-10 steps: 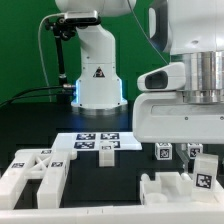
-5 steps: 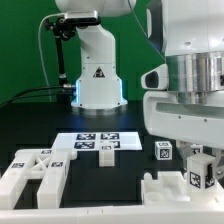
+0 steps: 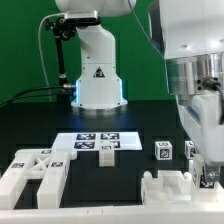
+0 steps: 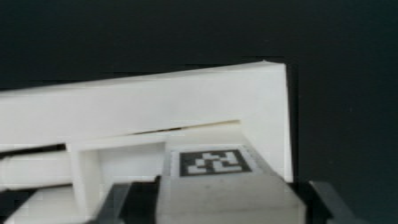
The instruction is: Assemble chair
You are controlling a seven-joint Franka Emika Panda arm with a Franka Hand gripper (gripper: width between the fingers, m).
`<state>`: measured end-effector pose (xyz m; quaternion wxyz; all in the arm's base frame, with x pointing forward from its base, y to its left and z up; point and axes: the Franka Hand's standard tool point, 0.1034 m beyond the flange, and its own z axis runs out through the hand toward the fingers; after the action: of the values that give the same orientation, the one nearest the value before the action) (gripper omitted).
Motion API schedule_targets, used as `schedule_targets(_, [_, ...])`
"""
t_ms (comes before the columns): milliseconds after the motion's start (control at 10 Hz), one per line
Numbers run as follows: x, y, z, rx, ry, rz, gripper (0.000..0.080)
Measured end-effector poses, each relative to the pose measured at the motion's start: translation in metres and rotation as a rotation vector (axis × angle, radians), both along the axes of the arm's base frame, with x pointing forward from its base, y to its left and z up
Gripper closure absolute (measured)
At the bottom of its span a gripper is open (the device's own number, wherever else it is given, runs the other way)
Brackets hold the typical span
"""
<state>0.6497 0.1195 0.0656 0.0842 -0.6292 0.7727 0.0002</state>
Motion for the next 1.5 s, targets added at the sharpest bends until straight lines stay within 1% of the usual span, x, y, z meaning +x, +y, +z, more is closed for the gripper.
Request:
schedule_targets(200, [0.0, -0.001, 0.0, 0.002, 0.003, -0.027, 0.0508])
schedule_targets(300, [0.0, -0.001, -0.001, 0.001, 0.003, -0.019, 0.0403])
schedule_targets(400, [0.0, -0.001, -0.001, 0.001, 0.003, -0.018, 0.0266])
schedule_targets(500, [0.0, -0.001, -0.001, 0.001, 0.003, -0.017, 0.0266])
schedule_targets(600, [0.0, -0.001, 0.0, 0.0, 0.002, -0.014, 0.0175])
schedule_targets(700, [0.002, -0.004, 0.01, -0.004, -0.016, 0.037, 0.0175])
schedule_targets(800, [0.004, -0.012, 0.03, -0.006, -0.044, 0.078, 0.0155])
schedule_targets(900, [0.006, -0.02, 0.046, -0.005, -0.066, 0.084, 0.0151])
schedule_targets(1000, [0.01, -0.025, 0.054, -0.005, -0.077, 0.078, 0.0151])
schedule_targets(1100, [0.009, -0.023, 0.051, -0.007, -0.075, 0.08, 0.0151])
schedule_targets(1500, [0.009, -0.024, 0.05, -0.012, -0.078, 0.109, 0.0151])
